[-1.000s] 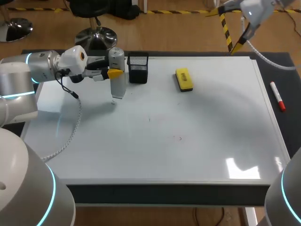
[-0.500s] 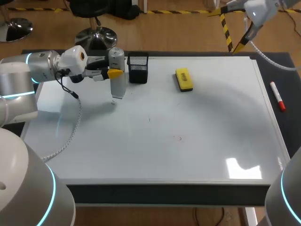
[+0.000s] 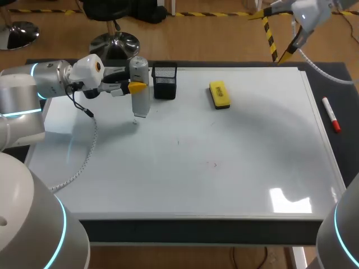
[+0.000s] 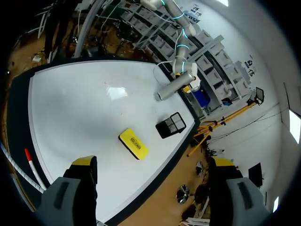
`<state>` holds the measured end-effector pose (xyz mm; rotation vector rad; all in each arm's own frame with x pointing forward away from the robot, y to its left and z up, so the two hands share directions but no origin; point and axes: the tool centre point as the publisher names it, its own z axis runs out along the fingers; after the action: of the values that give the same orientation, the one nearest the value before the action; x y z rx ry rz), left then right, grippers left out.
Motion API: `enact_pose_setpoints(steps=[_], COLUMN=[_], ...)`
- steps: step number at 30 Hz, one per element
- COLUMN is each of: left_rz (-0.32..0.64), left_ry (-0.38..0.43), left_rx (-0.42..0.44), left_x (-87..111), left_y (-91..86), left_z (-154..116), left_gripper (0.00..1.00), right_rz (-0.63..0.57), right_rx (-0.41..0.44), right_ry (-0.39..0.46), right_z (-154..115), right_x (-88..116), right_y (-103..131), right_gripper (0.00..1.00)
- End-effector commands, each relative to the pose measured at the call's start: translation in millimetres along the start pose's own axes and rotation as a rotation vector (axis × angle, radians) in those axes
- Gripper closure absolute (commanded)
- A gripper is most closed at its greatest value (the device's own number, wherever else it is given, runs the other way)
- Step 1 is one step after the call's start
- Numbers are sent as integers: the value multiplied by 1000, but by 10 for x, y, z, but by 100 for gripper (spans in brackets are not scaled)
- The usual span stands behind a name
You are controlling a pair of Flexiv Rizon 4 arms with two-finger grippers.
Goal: Pick up the inspection probe, press it on each red-marked spot on the whiteboard one by one, put down the probe, pick up the eraser, and wipe off all the red marks.
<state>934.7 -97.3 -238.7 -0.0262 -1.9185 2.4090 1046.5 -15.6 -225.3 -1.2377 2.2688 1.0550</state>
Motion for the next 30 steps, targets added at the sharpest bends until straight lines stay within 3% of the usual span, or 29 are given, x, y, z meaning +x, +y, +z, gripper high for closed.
enact_pose_setpoints(steps=[1,11,30], left_rz=[3,41,91], left_ry=[-8,25,71], left_rx=[2,6,22], left_x=[0,-130,-701], left_y=[-15,-203,-551], left_z=[18,118,323], left_gripper=[100,100,100], right_rz=[-2,-2,-2], right_rx=[0,0,0], right_ry=[5,5,5], right_z=[-7,-7,-7], right_x=[-5,-5,-5], right_y=[-6,-6,-6], right_gripper=[0,0,0])
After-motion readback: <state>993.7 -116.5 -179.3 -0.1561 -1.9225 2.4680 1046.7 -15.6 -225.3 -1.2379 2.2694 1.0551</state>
